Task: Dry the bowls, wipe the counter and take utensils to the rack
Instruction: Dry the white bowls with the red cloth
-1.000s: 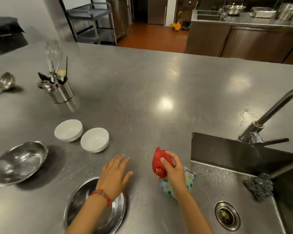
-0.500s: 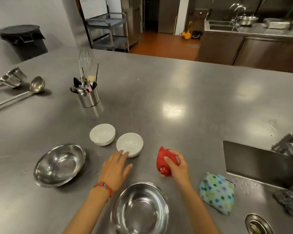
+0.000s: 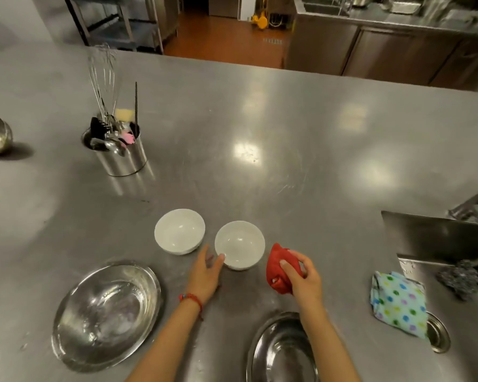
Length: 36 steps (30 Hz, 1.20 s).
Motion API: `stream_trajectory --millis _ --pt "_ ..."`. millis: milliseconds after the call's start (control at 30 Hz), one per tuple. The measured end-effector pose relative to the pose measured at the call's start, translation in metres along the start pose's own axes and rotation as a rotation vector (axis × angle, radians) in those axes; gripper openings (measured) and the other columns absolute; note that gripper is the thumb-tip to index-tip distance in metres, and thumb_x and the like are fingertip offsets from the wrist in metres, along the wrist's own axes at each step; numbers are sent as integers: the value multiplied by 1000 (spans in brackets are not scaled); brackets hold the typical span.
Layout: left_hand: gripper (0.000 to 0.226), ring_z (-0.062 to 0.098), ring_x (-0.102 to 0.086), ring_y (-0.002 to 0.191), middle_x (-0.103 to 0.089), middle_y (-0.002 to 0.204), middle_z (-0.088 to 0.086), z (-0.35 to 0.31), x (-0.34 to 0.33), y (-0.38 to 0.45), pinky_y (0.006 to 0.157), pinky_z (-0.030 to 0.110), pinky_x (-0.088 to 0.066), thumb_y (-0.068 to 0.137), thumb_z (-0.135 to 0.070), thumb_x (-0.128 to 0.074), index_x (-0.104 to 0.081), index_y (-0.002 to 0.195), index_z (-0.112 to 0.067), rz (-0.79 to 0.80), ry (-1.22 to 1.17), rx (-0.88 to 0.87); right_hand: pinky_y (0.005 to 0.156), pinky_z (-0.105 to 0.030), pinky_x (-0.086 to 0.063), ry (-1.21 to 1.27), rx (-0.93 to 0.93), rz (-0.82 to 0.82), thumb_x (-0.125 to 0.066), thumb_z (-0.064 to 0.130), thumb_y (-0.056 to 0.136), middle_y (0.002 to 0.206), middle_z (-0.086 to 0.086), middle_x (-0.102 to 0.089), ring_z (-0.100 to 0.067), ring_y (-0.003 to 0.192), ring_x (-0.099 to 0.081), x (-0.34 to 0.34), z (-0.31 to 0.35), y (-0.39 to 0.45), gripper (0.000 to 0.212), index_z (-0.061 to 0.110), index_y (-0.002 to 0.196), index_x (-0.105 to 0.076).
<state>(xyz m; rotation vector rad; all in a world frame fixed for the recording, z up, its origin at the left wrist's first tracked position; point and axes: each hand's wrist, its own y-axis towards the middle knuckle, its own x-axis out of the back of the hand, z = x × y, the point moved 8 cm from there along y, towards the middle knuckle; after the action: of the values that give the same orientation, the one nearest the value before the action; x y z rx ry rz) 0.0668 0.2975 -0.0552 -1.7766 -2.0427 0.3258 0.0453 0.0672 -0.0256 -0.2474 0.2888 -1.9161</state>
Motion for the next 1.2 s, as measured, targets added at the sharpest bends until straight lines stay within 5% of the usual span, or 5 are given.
stream_trajectory --millis 133,667,933,1100,1200 --pt "39 25 -64 84 -48 124 3 11 -15 16 61 43 -59 92 -25 -51 -40 129 -22 122 -308 150 66 -26 -55 -19 1 -28 -67 18 82 108 1 -57 -21 95 -59 7 -5 3 25 39 94 -59" --pt "37 30 -65 81 -57 111 12 7 -39 6 51 34 -55 87 -2 -52 -53 109 -32 232 -539 70 59 -16 -54 2 153 108 -68 19 81 112 4 -59 -16 97 -61 -6 44 -3 31 39 102 -58" --pt "43 28 -54 114 -55 126 7 -32 -47 -29 91 55 -48 80 -32 -49 -50 123 -27 219 -350 -205 74 -8 -41 -641 393 143 -62 32 86 113 15 -54 -2 94 -51 -32 67 -22 36 46 116 -47" --pt "48 10 -52 115 -53 129 4 -43 -50 -40 89 17 -48 84 -32 -46 -45 130 -17 158 -195 -313 83 -28 -49 -1030 403 128 -50 28 92 125 -1 -49 -19 101 -54 -53 52 -29 37 26 127 -39" --pt "40 13 -53 115 -54 128 1 -38 -53 -45 87 20 -49 91 -32 -45 -45 130 -23 141 -188 -304 78 -12 -42 -864 252 378 -60 26 86 111 10 -55 -4 93 -51 -56 45 -22 31 28 117 -52"
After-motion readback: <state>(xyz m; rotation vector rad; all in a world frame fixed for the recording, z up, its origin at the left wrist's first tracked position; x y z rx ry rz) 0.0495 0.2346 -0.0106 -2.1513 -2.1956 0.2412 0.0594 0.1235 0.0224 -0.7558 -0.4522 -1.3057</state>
